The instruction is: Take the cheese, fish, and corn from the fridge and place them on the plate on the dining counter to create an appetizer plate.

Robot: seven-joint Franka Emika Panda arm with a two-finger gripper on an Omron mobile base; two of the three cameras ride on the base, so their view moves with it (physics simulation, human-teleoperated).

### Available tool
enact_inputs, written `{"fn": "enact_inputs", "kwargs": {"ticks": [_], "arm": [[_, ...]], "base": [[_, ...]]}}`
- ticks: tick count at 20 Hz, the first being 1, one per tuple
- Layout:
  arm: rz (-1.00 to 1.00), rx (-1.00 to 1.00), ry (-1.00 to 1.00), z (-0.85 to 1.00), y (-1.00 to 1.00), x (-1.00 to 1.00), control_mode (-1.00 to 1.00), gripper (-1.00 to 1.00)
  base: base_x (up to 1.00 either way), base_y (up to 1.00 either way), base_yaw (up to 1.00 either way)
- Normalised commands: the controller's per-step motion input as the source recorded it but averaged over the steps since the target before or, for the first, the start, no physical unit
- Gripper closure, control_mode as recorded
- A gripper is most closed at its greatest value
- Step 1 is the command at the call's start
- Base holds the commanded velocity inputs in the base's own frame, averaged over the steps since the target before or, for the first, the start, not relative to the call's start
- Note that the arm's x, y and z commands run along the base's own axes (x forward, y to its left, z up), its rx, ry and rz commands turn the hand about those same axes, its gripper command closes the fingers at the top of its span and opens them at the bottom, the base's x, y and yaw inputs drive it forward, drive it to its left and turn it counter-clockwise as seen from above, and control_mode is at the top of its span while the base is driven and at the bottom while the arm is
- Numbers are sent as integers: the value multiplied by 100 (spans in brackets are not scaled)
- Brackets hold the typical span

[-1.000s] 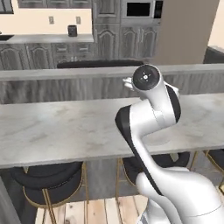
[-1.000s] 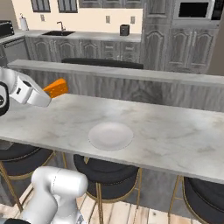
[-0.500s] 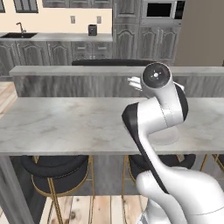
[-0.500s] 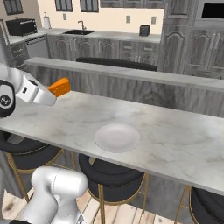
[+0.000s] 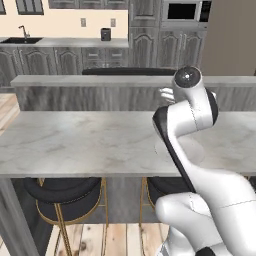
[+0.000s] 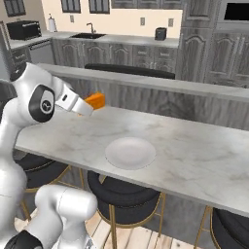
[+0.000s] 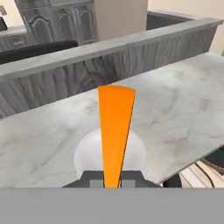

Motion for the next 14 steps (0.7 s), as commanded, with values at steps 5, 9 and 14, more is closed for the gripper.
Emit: {"fn": "enact_inputs", "kwargs": {"ticks": [5,9,14], "arm": [[-5,0,49,-57,-59,83,-100,100],[-2,0,38,-63,-56,68,-100,100],[0,0,25,-58,-42,54,-100,100]], "base": [[0,0,0],[0,0,0],[0,0,0]]}}
